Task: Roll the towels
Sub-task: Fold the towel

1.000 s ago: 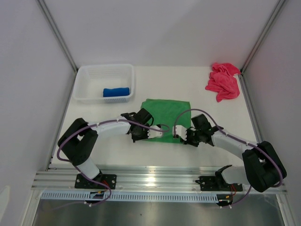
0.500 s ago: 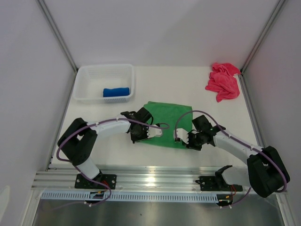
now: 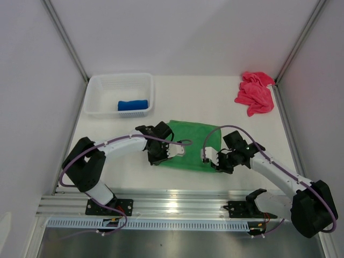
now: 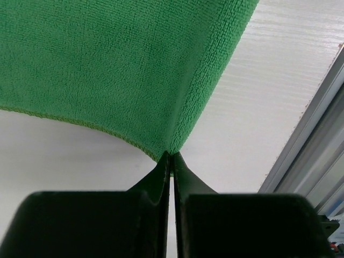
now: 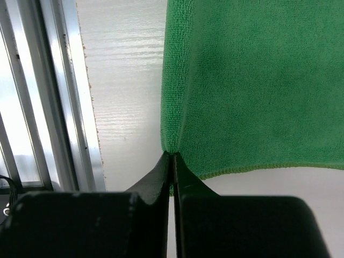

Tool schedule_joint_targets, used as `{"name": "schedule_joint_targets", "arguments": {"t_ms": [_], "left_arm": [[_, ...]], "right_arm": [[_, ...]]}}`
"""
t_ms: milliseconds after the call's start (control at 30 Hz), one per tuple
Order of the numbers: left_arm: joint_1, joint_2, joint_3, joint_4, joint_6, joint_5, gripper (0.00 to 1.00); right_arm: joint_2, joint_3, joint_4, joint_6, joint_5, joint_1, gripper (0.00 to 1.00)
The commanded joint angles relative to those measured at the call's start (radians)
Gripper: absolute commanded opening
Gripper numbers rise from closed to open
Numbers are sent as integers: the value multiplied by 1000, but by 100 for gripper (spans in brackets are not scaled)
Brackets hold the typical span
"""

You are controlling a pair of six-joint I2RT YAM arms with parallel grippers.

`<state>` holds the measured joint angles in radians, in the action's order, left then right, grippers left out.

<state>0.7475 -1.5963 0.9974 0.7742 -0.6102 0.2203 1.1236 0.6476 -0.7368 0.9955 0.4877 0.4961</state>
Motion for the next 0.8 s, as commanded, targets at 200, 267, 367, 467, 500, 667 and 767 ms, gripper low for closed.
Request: {"name": "schedule_joint_targets", "arguments": {"t_ms": [200, 267, 367, 467, 500, 667, 767], "left_arm": [[-8, 38, -2, -1, 17, 7, 1], [-8, 33, -19, -25, 7, -10, 1], [-8, 21, -39, -36, 0, -27, 1], [-8, 16, -57, -56, -8, -38, 1], [-10, 15, -60, -61, -10, -41, 1], [-8, 9, -78, -73, -14, -56, 1], [-10, 9, -82, -88, -19, -81, 1]], "right_arm": [[-16, 23, -19, -17, 43, 2, 0], [-10, 17, -1, -30, 68, 7, 0], [2, 3, 23, -52, 78, 31, 0], [21, -11, 43, -63, 94, 50, 0], [28, -12, 48, -69, 95, 62, 0], [67, -22, 63, -81, 100, 90, 0], [76, -17, 66, -87, 101, 99, 6]]}}
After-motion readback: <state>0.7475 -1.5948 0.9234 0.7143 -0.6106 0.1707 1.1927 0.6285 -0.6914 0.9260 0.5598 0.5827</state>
